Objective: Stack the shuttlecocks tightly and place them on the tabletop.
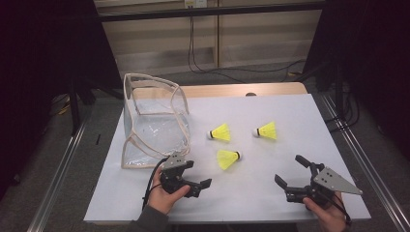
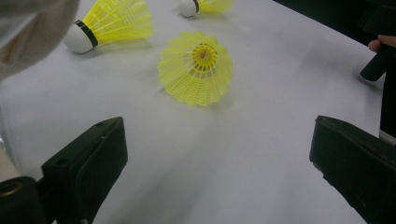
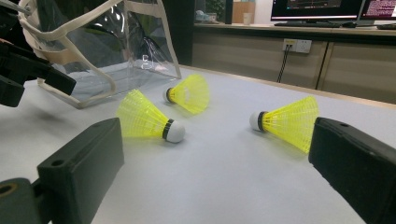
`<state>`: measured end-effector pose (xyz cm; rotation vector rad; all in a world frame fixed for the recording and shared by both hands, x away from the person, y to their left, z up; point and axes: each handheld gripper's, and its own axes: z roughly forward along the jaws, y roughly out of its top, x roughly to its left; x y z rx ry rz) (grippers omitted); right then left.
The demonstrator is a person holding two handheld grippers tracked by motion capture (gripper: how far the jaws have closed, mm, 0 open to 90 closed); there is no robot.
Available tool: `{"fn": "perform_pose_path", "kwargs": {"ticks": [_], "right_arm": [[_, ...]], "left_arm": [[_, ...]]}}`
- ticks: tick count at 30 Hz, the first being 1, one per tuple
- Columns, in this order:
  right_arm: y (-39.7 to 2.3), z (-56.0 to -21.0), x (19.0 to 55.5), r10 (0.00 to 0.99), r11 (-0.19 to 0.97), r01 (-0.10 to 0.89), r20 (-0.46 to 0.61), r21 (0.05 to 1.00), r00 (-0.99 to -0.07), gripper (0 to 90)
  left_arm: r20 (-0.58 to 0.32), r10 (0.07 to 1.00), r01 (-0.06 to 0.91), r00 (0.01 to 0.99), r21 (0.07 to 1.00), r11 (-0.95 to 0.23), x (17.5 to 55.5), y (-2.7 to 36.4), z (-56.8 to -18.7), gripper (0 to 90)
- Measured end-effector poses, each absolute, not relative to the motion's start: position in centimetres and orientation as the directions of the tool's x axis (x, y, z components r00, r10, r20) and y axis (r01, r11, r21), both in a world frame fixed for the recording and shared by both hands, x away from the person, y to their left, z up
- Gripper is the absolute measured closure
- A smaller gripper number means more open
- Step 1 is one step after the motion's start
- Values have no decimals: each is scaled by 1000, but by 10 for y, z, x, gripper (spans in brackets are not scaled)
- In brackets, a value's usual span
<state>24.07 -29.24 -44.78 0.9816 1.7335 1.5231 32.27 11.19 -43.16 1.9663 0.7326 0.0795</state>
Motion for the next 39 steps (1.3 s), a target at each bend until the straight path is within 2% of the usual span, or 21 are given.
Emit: {"fn": "perform_pose_path", "kwargs": {"ticks": [39], "right_arm": [[-292, -448, 240, 848, 61, 130, 17, 990, -530, 27]], "left_arm": [[-230, 554, 449, 800, 842, -299, 318, 161, -433, 39]]}}
